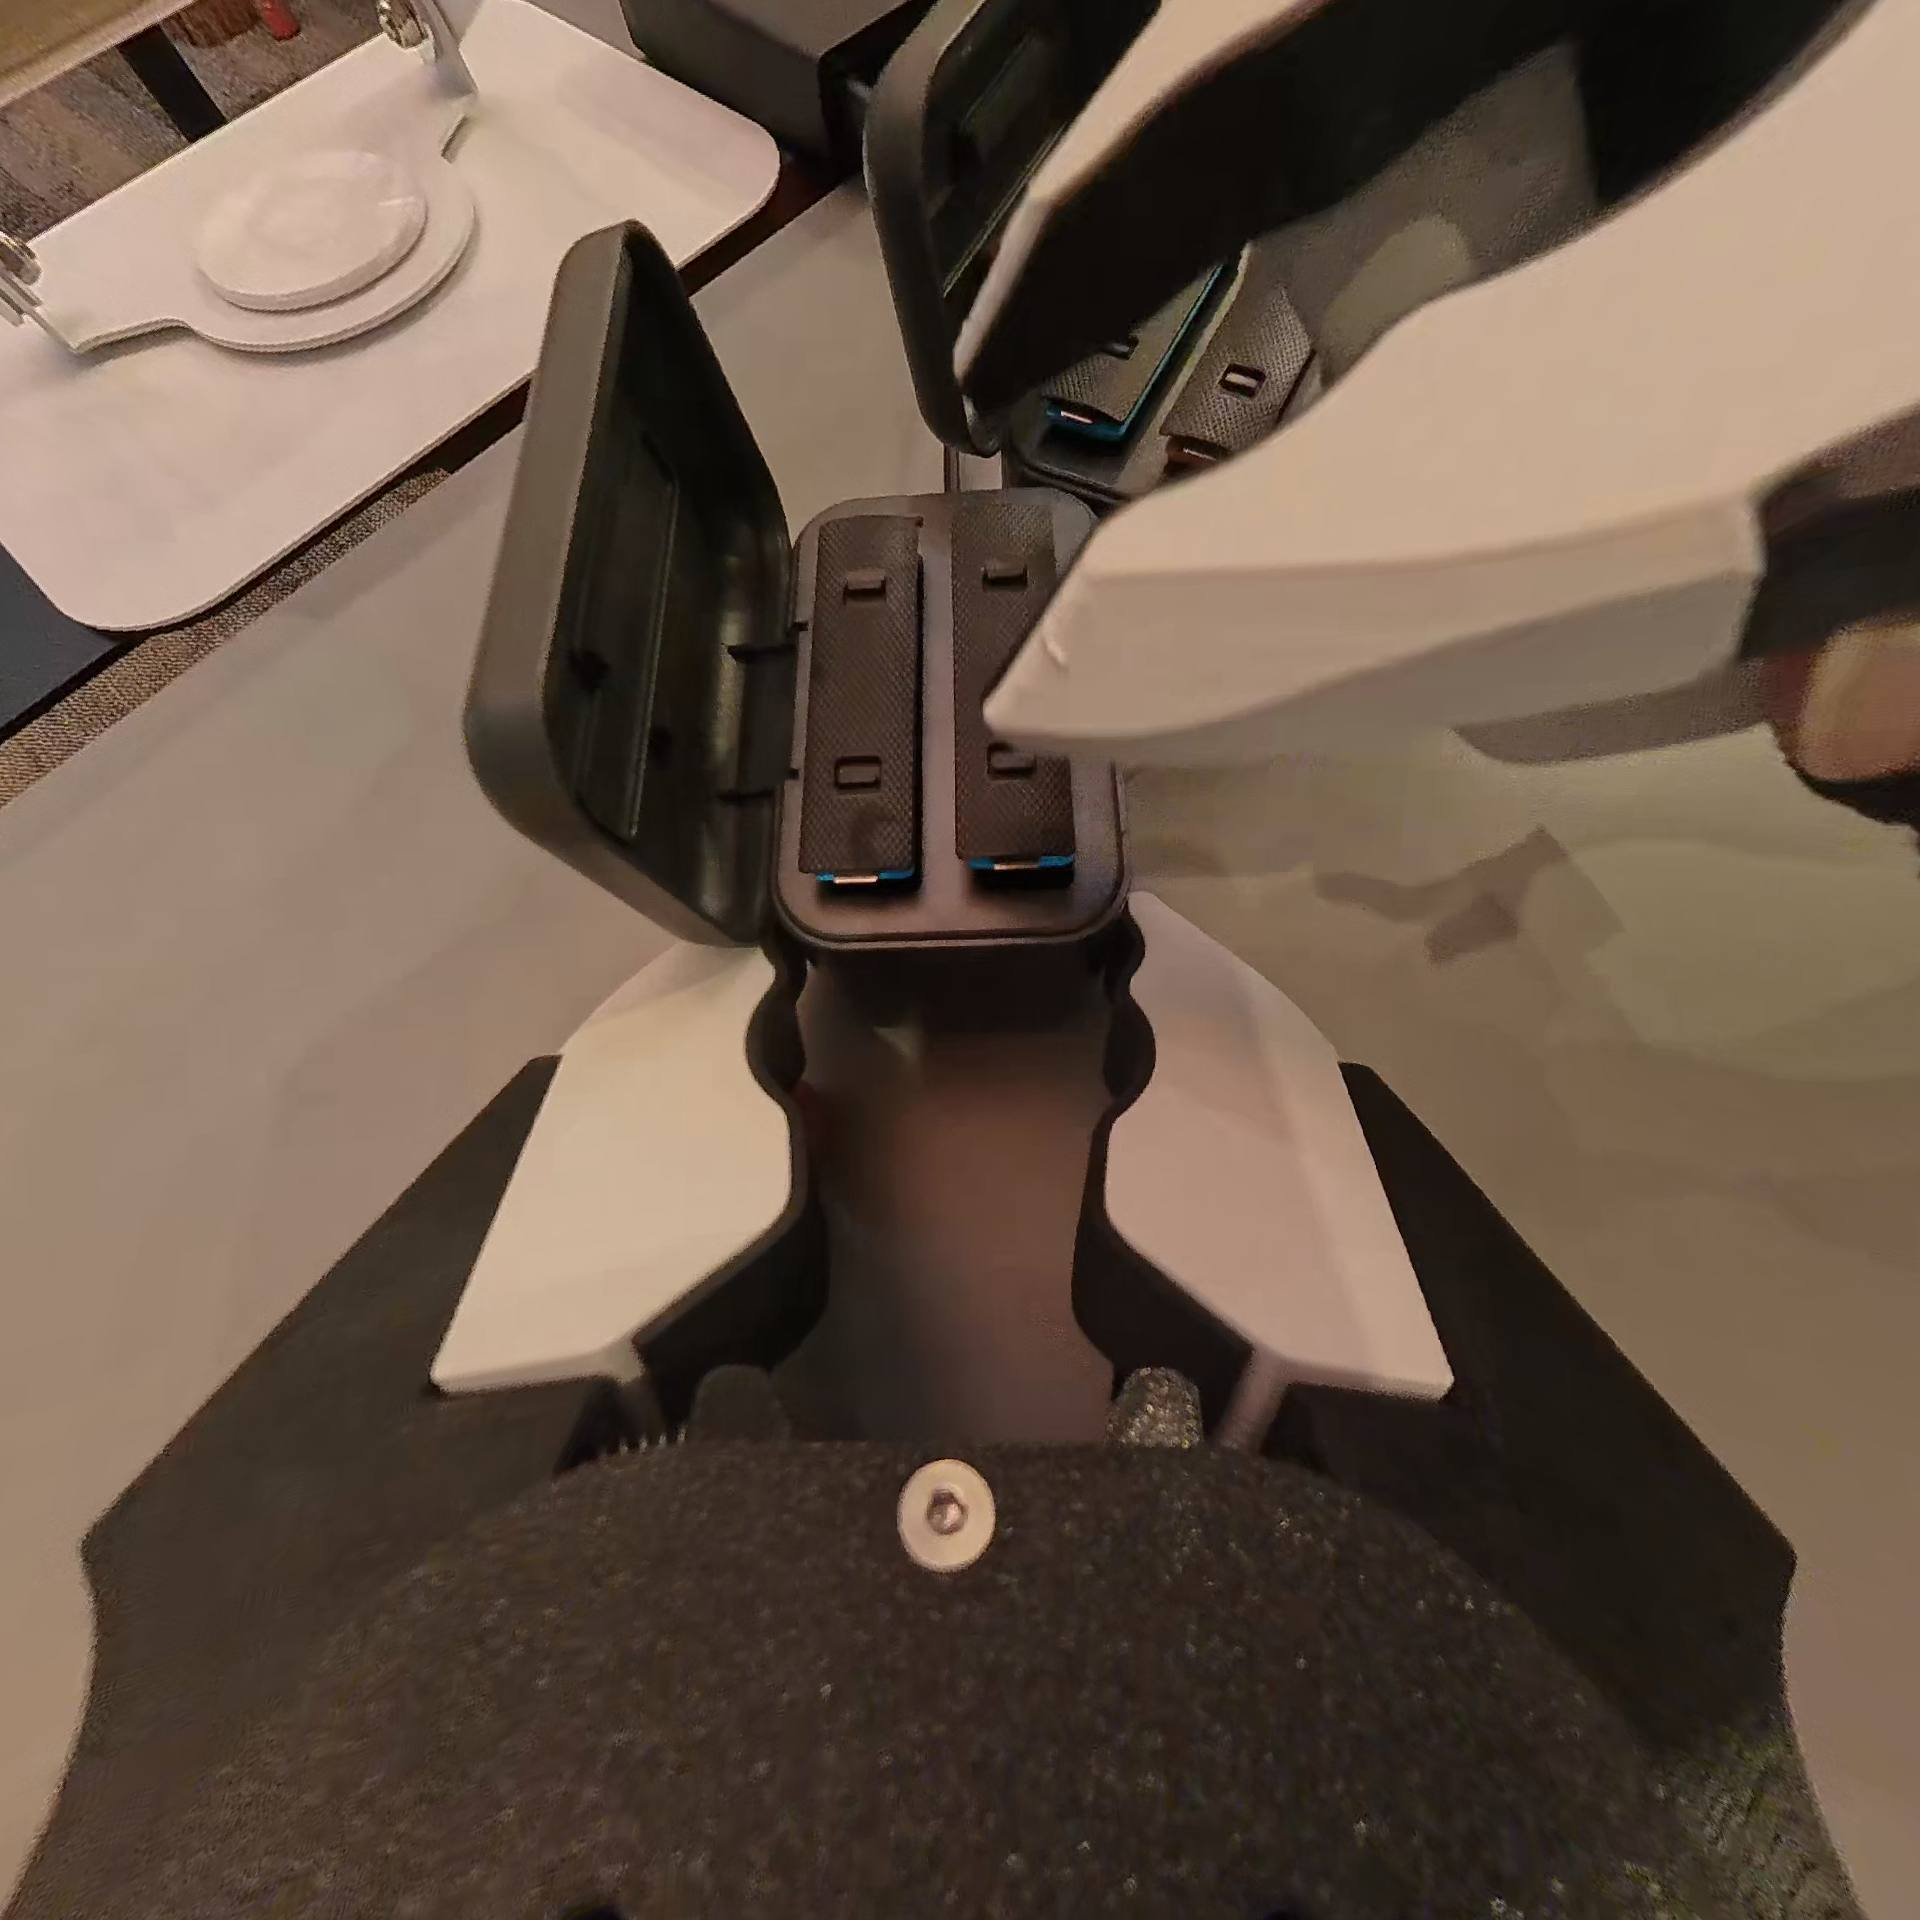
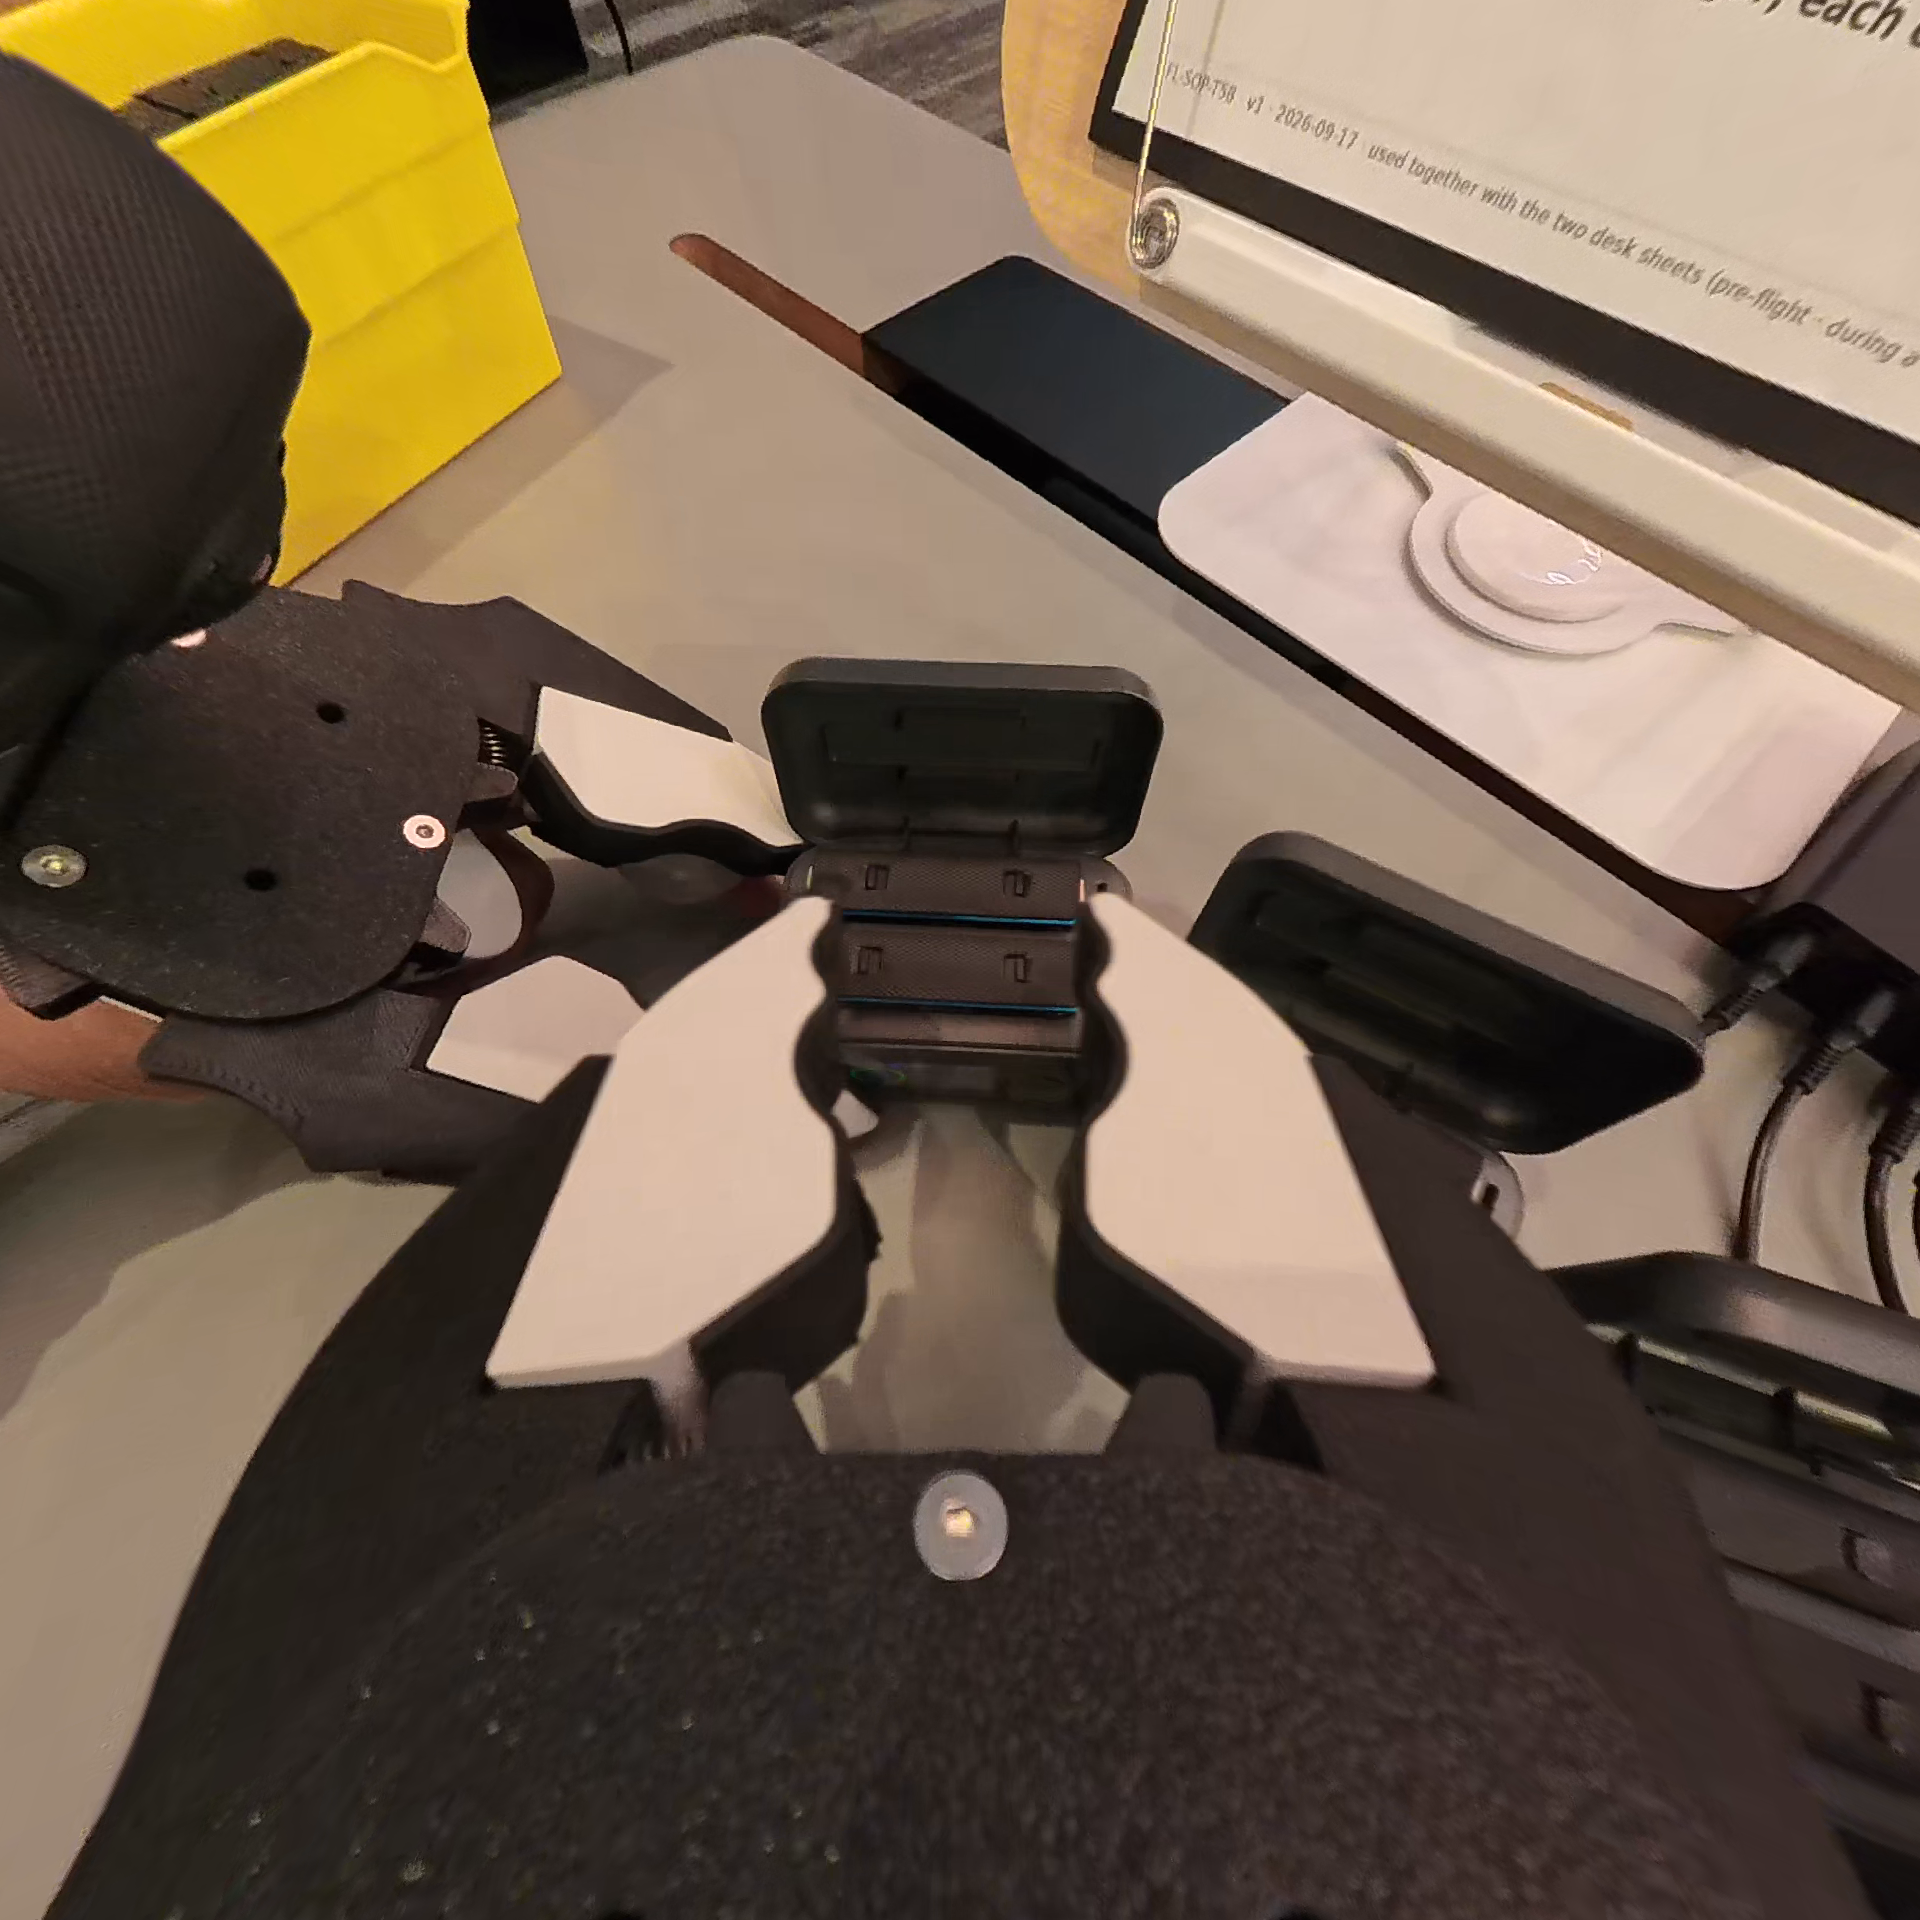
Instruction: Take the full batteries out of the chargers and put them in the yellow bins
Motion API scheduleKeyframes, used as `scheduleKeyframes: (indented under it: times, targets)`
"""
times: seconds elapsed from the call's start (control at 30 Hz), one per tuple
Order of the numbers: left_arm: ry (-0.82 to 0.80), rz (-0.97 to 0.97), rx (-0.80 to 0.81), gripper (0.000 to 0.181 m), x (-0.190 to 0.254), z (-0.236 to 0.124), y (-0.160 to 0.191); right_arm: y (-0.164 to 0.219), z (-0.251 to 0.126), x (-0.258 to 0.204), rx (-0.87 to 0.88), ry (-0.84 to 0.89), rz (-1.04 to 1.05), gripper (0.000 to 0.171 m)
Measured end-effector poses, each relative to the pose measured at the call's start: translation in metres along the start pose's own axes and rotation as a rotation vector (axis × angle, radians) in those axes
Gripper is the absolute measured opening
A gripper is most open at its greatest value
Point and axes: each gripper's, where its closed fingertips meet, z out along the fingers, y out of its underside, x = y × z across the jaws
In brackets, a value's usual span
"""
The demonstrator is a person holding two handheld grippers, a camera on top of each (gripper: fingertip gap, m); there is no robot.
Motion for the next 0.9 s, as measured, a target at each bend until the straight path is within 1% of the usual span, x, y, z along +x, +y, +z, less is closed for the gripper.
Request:
scheduleKeyframes:
  times: [0.1, 0.23, 0.33, 0.53, 0.6, 0.77, 0.9]
  targets:
    - [0.001, -0.001, 0.000, 0.056, 0.000, 0.000, 0.000, 0.005, 0.002, 0.000, -0.018, 0.007, -0.028, 0.019]
    - [0.001, 0.000, -0.001, 0.056, 0.000, 0.000, 0.000, 0.011, 0.008, -0.005, -0.053, 0.009, -0.075, 0.000]
    - [0.001, 0.000, -0.001, 0.056, 0.000, 0.000, 0.000, 0.012, 0.008, -0.005, -0.084, 0.010, -0.115, 0.000]
    - [0.000, 0.000, -0.003, 0.056, 0.000, 0.000, 0.000, 0.014, 0.008, -0.014, -0.155, 0.025, -0.316, 0.000]
    - [-0.002, 0.000, -0.004, 0.056, 0.000, 0.000, 0.000, 0.013, 0.010, -0.014, -0.161, 0.043, -0.348, 0.000]
    - [-0.004, 0.000, -0.003, 0.056, 0.000, 0.000, 0.000, 0.012, 0.010, -0.014, -0.141, 0.007, -0.305, 0.000]
    - [-0.002, 0.001, -0.002, 0.056, 0.000, 0.000, 0.000, 0.008, 0.007, -0.011, -0.057, -0.035, -0.168, 0.000]
